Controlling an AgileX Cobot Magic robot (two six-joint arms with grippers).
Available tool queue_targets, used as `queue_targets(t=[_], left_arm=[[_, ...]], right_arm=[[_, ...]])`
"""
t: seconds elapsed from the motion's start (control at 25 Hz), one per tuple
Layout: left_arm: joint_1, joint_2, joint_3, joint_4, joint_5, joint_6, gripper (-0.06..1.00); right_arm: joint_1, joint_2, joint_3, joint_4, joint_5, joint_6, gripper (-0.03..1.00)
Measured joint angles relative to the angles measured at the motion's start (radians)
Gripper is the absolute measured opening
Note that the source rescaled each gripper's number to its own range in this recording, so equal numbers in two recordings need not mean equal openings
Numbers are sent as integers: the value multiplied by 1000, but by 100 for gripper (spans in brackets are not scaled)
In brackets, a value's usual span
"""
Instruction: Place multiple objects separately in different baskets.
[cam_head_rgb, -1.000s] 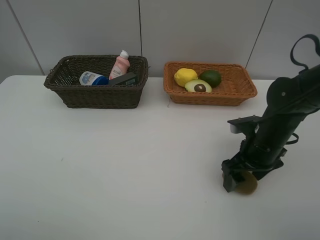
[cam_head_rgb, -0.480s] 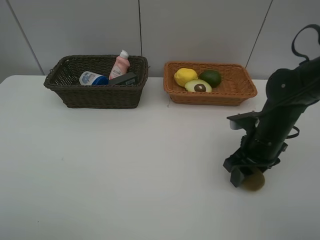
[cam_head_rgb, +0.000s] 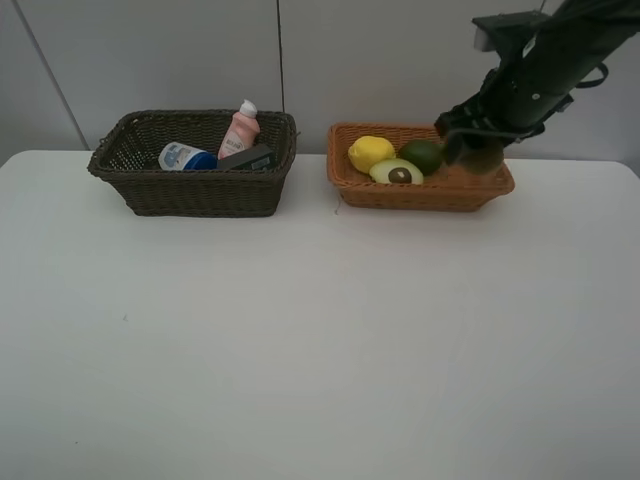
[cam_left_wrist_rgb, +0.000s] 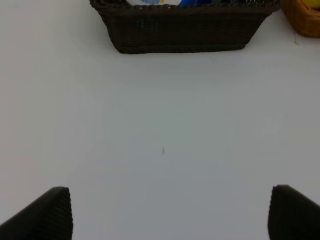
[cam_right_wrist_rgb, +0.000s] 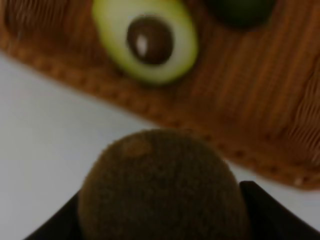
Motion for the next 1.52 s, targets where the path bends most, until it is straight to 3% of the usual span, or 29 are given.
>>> queue_targets(t=[0.28, 0.6, 0.64, 0.76, 0.84, 1.0, 1.52], left_arm=[[0, 0, 0, 0, 0, 0, 99], [0, 0, 0, 0, 0, 0, 99], [0, 0, 0, 0, 0, 0, 99], [0, 0, 0, 0, 0, 0, 99], [0, 0, 0, 0, 0, 0, 99], [0, 0, 0, 0, 0, 0, 99], [0, 0, 0, 0, 0, 0, 99]], right_arm=[[-17, 232, -214, -60, -114, 7, 40], [-17, 298, -243, -172, -158, 140, 40], [-17, 298, -244, -182, -161, 149, 44], [-17, 298, -248, -189, -161, 160, 80], [-17, 298, -249, -192, -161, 161, 93], [-17, 298, -250, -196, -151, 170, 99], [-23, 182, -250, -230, -65, 287, 99]])
